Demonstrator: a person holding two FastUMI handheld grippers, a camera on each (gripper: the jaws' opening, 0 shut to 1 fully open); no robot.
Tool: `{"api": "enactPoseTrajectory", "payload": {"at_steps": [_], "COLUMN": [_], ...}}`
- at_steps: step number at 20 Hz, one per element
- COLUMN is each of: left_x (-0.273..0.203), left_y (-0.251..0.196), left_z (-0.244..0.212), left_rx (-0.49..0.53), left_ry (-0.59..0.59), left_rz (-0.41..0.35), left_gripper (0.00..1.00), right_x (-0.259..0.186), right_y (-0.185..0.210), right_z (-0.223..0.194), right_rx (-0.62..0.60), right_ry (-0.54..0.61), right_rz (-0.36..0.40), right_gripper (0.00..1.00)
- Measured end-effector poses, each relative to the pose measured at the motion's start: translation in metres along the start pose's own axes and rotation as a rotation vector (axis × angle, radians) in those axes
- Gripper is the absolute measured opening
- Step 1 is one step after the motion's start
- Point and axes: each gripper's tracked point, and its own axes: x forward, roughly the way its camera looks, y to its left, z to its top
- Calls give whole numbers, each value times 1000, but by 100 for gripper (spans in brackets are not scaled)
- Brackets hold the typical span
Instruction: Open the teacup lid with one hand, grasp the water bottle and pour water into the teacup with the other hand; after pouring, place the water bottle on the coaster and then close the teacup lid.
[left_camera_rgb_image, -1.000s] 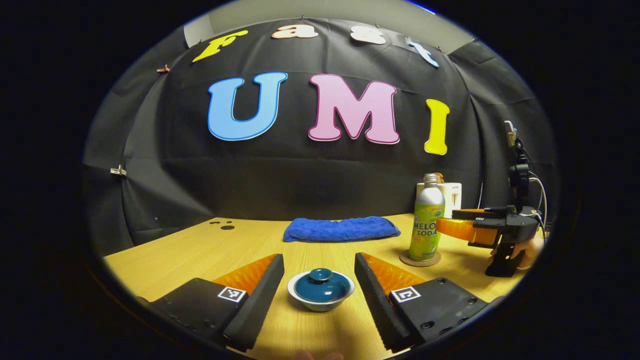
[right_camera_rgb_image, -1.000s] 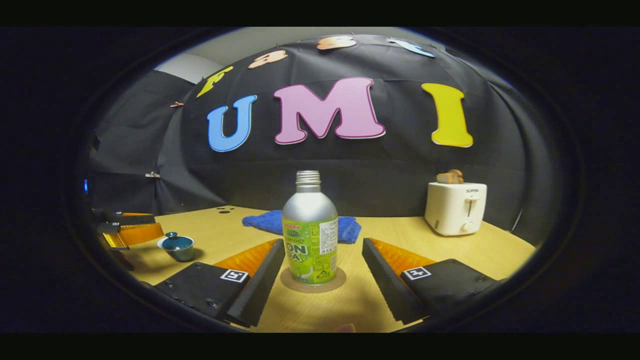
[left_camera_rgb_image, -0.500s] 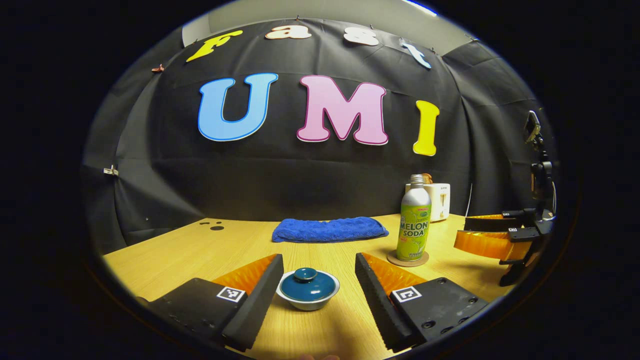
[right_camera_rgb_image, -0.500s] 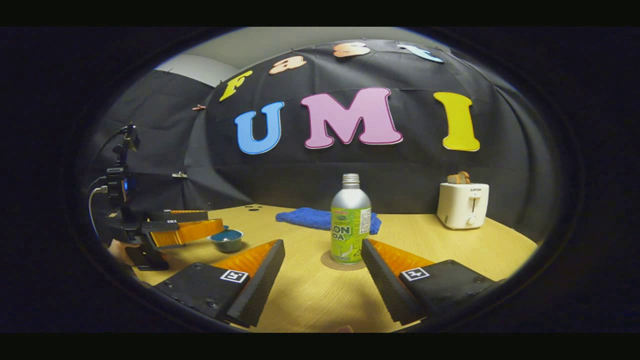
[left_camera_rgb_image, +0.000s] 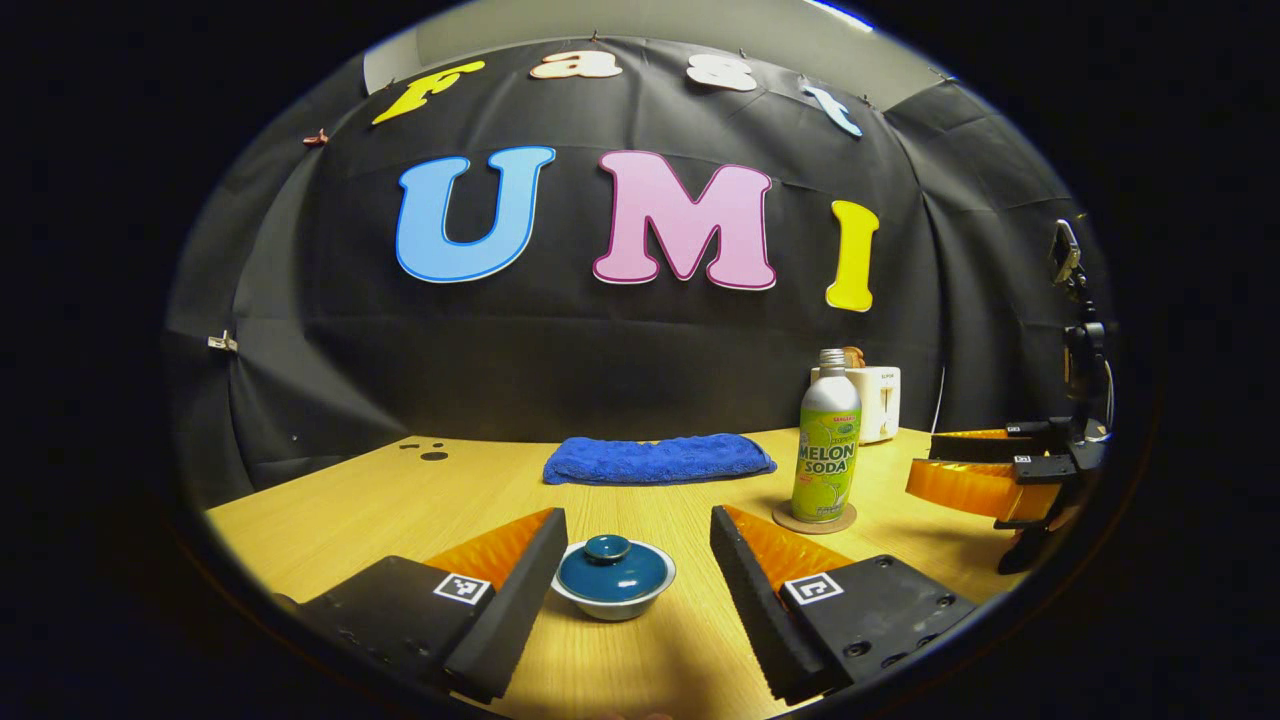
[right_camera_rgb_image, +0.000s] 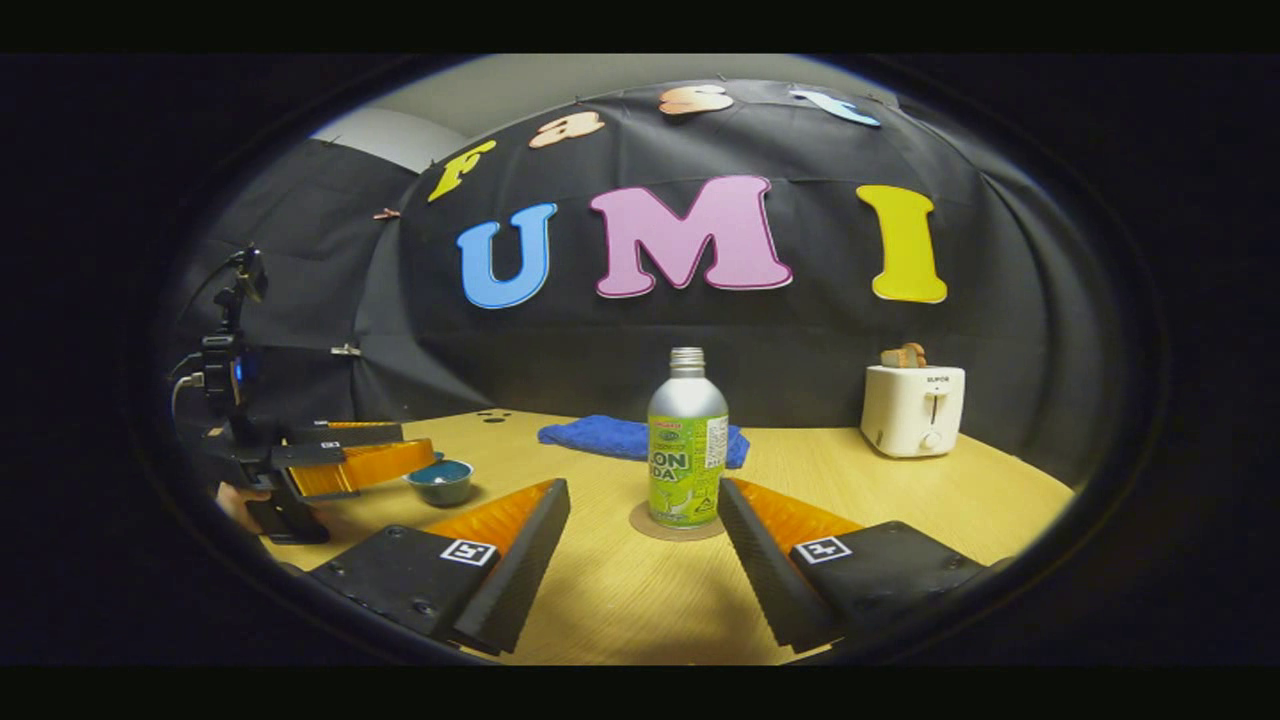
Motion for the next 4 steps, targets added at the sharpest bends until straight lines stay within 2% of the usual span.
{"api": "enactPoseTrajectory", "payload": {"at_steps": [4], "left_x": [0], "left_y": [0], "left_z": [0], "left_rx": [0], "left_ry": [0], "left_rz": [0], "left_gripper": [92], "right_x": [-2], "right_y": [-2], "right_z": [1], "right_rx": [-1], "right_ry": [1], "right_rz": [-12], "right_gripper": [92]}}
